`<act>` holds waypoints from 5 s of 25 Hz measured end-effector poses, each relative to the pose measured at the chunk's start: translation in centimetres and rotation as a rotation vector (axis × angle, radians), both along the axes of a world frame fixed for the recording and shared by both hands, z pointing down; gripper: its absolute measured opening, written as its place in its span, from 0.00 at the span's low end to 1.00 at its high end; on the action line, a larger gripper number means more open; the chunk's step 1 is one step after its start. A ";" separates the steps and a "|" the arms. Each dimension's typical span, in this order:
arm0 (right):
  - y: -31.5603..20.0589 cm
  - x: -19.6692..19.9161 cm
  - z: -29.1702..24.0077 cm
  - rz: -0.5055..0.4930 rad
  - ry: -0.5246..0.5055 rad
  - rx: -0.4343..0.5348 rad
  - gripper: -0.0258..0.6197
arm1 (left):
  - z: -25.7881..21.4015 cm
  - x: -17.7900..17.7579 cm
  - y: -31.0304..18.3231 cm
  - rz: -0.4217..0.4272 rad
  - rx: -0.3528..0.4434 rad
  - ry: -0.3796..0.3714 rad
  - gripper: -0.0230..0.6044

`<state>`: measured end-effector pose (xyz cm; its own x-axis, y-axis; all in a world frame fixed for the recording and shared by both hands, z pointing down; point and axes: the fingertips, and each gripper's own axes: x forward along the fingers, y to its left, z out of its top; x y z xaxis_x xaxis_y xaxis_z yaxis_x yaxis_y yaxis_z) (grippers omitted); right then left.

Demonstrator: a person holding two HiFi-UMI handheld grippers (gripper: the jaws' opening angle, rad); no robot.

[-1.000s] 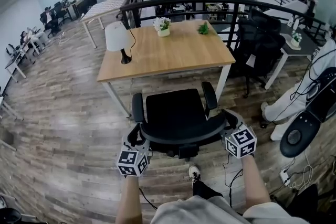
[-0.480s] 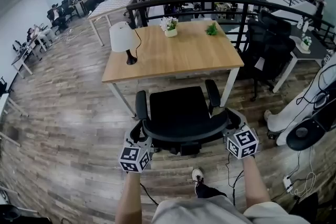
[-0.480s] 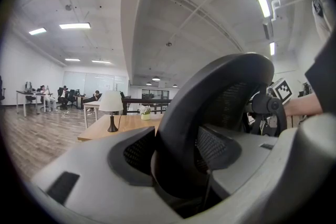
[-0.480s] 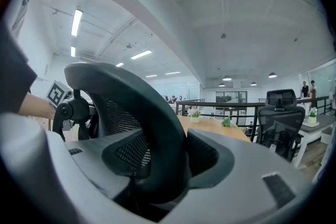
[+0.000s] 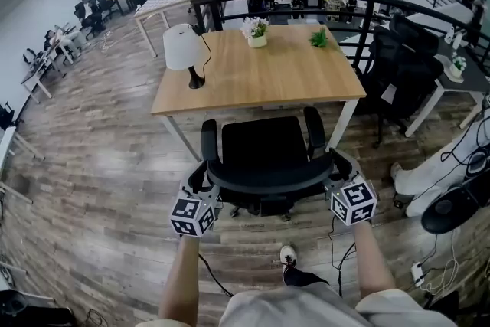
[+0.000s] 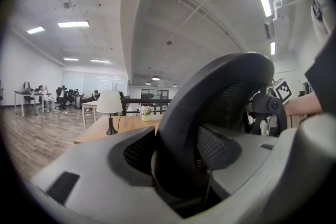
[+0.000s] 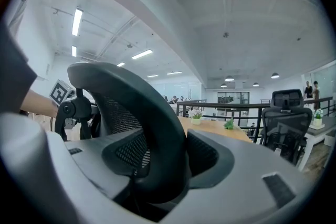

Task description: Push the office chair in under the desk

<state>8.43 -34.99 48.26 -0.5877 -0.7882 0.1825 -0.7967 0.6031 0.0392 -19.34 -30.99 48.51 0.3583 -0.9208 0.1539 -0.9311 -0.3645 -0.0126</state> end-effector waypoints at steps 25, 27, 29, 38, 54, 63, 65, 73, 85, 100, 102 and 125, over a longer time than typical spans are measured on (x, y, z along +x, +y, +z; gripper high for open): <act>-15.0 -1.8 0.4 -0.073 0.001 0.002 0.43 | 0.2 -1.4 -13.2 -0.075 0.026 -0.019 0.49; -15.9 -2.4 0.4 -0.073 -0.001 0.006 0.43 | 0.3 -2.0 -14.2 -0.077 0.033 -0.026 0.49; -17.0 -3.2 0.3 -0.074 -0.003 0.011 0.43 | 0.1 -2.8 -15.4 -0.079 0.040 -0.034 0.48; -23.2 -5.7 0.1 -0.051 -0.023 0.031 0.43 | -0.2 -5.5 -22.4 -0.048 0.048 -0.044 0.47; -30.5 -9.0 -0.3 -0.025 -0.022 0.017 0.43 | -0.7 -9.0 -30.3 -0.034 0.047 -0.052 0.47; -33.9 -10.2 0.0 -0.011 -0.024 0.012 0.43 | -0.5 -10.2 -33.6 -0.033 0.049 -0.053 0.46; -34.4 -10.5 0.0 -0.008 -0.029 0.016 0.43 | -0.5 -10.5 -34.2 -0.031 0.051 -0.055 0.46; -36.1 -11.6 0.0 -0.012 -0.029 0.023 0.43 | -0.6 -11.6 -36.1 -0.036 0.050 -0.060 0.46; -38.3 -12.4 1.1 -0.004 -0.006 0.022 0.43 | -0.3 -12.6 -38.8 -0.040 0.089 -0.098 0.46; -38.6 -12.2 1.1 -0.018 0.029 -0.017 0.44 | -0.7 -12.4 -38.9 -0.034 0.089 -0.087 0.46; -38.5 -12.2 1.2 -0.027 0.048 -0.037 0.44 | -0.6 -12.5 -38.7 -0.021 0.088 -0.069 0.46; -25.6 -1.8 1.3 0.023 0.088 -0.093 0.35 | 1.1 -9.2 -25.6 -0.072 0.032 -0.134 0.46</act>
<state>6.59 -60.63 49.54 -0.5483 -0.7784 0.3057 -0.8061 0.5893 0.0544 -28.59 -56.61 49.57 0.2691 -0.9486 0.1665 -0.9441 -0.2940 -0.1488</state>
